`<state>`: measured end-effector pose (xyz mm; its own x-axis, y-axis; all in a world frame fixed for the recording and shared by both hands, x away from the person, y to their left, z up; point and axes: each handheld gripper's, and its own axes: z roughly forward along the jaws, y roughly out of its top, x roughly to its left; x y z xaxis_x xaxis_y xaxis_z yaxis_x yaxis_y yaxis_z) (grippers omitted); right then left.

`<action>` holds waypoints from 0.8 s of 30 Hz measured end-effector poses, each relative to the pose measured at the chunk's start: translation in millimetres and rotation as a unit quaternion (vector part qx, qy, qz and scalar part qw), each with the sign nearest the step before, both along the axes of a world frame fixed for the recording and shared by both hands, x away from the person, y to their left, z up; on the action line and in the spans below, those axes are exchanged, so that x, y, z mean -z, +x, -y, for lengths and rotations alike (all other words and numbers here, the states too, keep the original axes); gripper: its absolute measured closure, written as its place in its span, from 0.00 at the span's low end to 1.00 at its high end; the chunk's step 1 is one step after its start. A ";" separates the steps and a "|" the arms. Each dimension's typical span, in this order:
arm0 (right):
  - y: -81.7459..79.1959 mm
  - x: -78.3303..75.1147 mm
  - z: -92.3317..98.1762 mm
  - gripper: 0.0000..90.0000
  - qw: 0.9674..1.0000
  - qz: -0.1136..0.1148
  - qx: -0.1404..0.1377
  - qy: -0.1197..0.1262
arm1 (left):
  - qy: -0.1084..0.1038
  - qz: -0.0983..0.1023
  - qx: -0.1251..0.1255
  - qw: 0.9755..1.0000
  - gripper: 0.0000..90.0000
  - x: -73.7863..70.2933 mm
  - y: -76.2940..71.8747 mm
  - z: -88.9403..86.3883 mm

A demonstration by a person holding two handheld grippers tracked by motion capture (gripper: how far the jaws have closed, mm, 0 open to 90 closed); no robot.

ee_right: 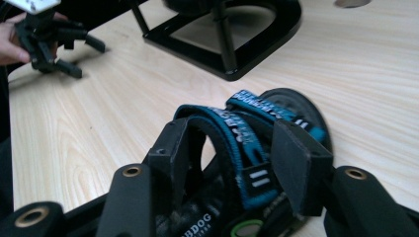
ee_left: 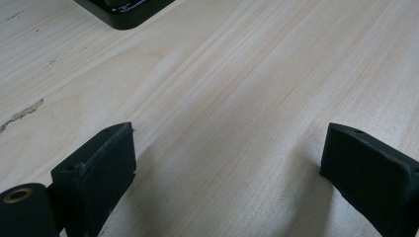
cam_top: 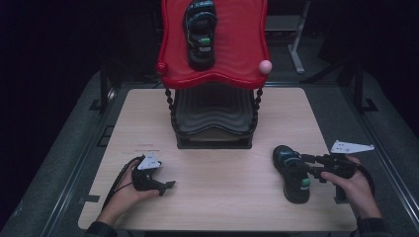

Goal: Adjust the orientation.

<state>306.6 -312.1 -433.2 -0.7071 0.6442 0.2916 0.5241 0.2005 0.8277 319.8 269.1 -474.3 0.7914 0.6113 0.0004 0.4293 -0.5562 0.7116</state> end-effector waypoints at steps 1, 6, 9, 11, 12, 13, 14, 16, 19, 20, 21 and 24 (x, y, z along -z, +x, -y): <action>0.0 0.0 0.0 0.53 1.000 0.000 0.000 0.000 | 0.000 0.000 0.000 1.000 0.07 0.0 0.0 0.0; 3.7 6.7 -4.3 0.53 1.000 -0.002 -0.009 -0.013 | 0.000 0.000 0.000 1.000 0.07 0.0 0.0 0.0; 5.0 7.8 -5.8 0.53 1.000 -0.002 -0.011 -0.013 | 0.000 0.000 0.000 1.000 0.07 0.0 0.0 0.0; 7.1 9.6 -8.2 0.57 1.000 -0.002 -0.012 -0.013 | 0.000 0.000 0.000 1.000 0.07 0.0 0.0 0.0; 8.0 10.5 -8.8 0.59 1.000 0.001 -0.013 -0.012 | 0.000 0.000 0.000 1.000 0.07 0.0 0.0 0.0; 8.0 10.5 -8.8 0.59 1.000 0.001 -0.013 -0.012 | 0.000 0.000 0.000 1.000 0.07 0.0 0.0 0.0; 8.7 11.0 -8.4 0.65 1.000 0.003 -0.013 -0.006 | 0.000 0.000 0.000 1.000 0.07 0.0 0.0 0.0; 9.6 10.5 -6.1 0.70 1.000 0.002 -0.011 0.003 | 0.000 0.000 0.000 1.000 0.07 0.0 0.1 0.0; 10.1 10.9 -3.7 0.74 1.000 0.000 -0.011 0.020 | 0.000 0.000 0.000 1.000 0.07 0.0 0.1 0.0; 9.8 10.7 -3.2 0.74 1.000 -0.002 -0.013 0.026 | 0.000 0.000 0.000 1.000 0.07 0.0 0.1 0.0; 9.8 10.7 -3.2 0.74 1.000 -0.002 -0.013 0.026 | 0.000 0.000 0.000 1.000 0.07 0.0 0.1 0.0; 8.2 4.9 -2.7 0.75 1.000 0.004 -0.010 0.028 | 0.000 0.000 0.000 1.000 0.07 0.0 0.0 0.0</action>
<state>314.9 -309.3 -438.2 -0.7229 0.6120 0.3208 0.5130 0.1642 0.8426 319.8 269.1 -474.3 0.7915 0.6112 -0.0002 0.4294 -0.5558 0.7118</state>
